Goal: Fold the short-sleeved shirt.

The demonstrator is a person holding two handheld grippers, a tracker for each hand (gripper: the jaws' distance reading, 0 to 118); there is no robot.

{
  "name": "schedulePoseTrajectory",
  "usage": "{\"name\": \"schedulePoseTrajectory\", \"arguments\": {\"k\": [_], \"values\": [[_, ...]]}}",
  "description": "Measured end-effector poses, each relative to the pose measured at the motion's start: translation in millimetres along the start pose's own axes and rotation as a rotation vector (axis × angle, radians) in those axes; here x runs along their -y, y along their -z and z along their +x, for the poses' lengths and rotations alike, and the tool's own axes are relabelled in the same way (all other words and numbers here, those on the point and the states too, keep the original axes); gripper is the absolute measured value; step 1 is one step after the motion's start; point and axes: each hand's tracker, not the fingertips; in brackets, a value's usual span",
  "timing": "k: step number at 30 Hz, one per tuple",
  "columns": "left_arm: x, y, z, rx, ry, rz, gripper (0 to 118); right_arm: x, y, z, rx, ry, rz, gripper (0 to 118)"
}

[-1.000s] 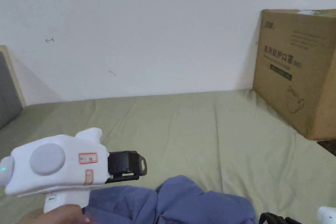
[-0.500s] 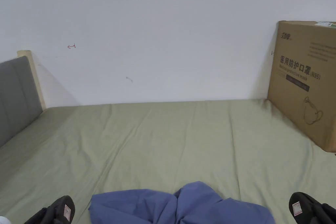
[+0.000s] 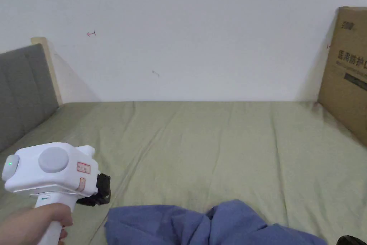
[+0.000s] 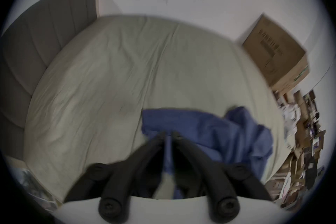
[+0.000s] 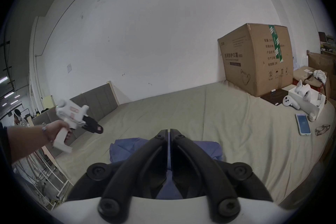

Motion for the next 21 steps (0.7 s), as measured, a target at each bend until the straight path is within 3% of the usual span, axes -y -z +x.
{"name": "schedulePoseTrajectory", "arguments": {"k": [1,2,3,5,9,11,13,14,17,19,21], "values": [[-6,16,-3,-0.019,-0.008,-0.028,32,3,5,2,0.002,0.002,-0.012,3],[-11,34,-7,-0.033,-0.038,-0.060,83,6,11,4,0.004,0.007,-0.026,3],[-5,43,-1,-0.037,-0.056,-0.080,104,10,16,6,0.006,0.013,-0.043,3],[-9,67,-2,-0.034,-0.062,-0.055,106,16,25,12,0.010,0.022,-0.076,3],[-2,134,-9,-0.038,-0.090,-0.172,106,19,39,23,0.025,0.031,-0.117,3],[19,160,-8,-0.026,-0.080,-0.239,118,19,46,29,0.036,0.034,-0.128,3],[31,163,7,-0.013,0.087,-0.077,118,16,52,34,0.041,0.038,-0.133,3],[41,158,8,-0.092,0.108,-0.052,118,14,56,36,0.045,0.037,-0.132,3],[59,150,7,-0.086,0.058,0.059,118,-1,71,38,0.048,0.025,-0.109,3],[66,141,4,-0.090,0.078,0.055,108,-13,87,35,0.024,0.000,-0.093,3],[73,123,-2,-0.094,0.103,0.110,70,-28,112,30,-0.031,-0.041,-0.143,3]]}}
